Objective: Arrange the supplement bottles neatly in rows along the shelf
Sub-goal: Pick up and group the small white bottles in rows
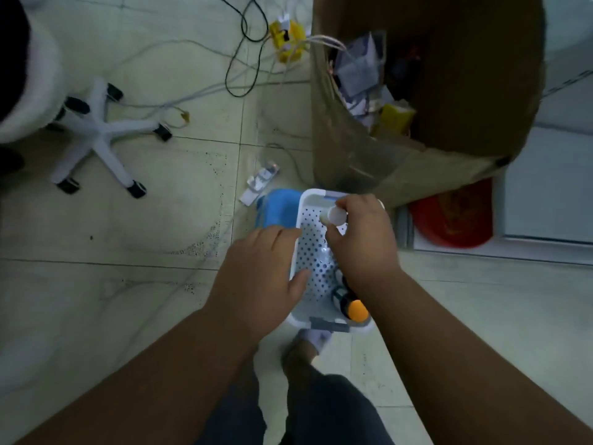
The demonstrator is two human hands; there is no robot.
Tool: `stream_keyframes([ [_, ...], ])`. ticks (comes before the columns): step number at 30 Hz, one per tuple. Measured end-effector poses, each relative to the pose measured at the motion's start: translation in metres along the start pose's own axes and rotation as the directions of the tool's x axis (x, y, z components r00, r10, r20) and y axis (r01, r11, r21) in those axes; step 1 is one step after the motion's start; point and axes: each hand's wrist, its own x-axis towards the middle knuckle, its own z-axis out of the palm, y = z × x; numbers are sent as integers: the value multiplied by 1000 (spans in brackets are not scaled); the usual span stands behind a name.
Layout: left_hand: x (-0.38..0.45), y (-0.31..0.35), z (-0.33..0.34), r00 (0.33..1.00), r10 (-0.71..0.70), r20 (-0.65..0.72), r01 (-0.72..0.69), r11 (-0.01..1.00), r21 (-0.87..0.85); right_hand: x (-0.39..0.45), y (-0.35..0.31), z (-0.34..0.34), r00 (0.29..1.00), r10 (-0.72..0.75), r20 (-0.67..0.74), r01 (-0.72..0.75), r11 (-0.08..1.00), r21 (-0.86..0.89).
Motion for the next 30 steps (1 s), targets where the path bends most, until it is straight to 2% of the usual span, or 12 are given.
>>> stream_keyframes([
  [5,12,-31,37,1000,-26,-10,26,999,-45,30,25,72,999,13,50,-10,998,-60],
  [8,14,-43,52,1000,-2,0,2,1000,-24,35,35,101,999,21,29,-19,999,-39],
  [13,19,-55,63,999,42,16,-43,999,21,39,43,123,997,18,-73,-16,999,33],
  [17,19,-50,61,999,47,-2,-47,998,30,34,41,117,995,55,-85,-46,994,96],
  [22,-3,-19,34,1000,2,21,-2,1000,16,-3,20,60,998,2,-56,4,993,120],
  [27,-47,50,-28,1000,-12,-27,13,1000,10,-91,-7,-58,987,-148,-57,153,983,103],
  [30,-78,106,-58,999,18,-41,-18,1000,-14,-155,-16,-130,980,-177,-96,187,975,116],
])
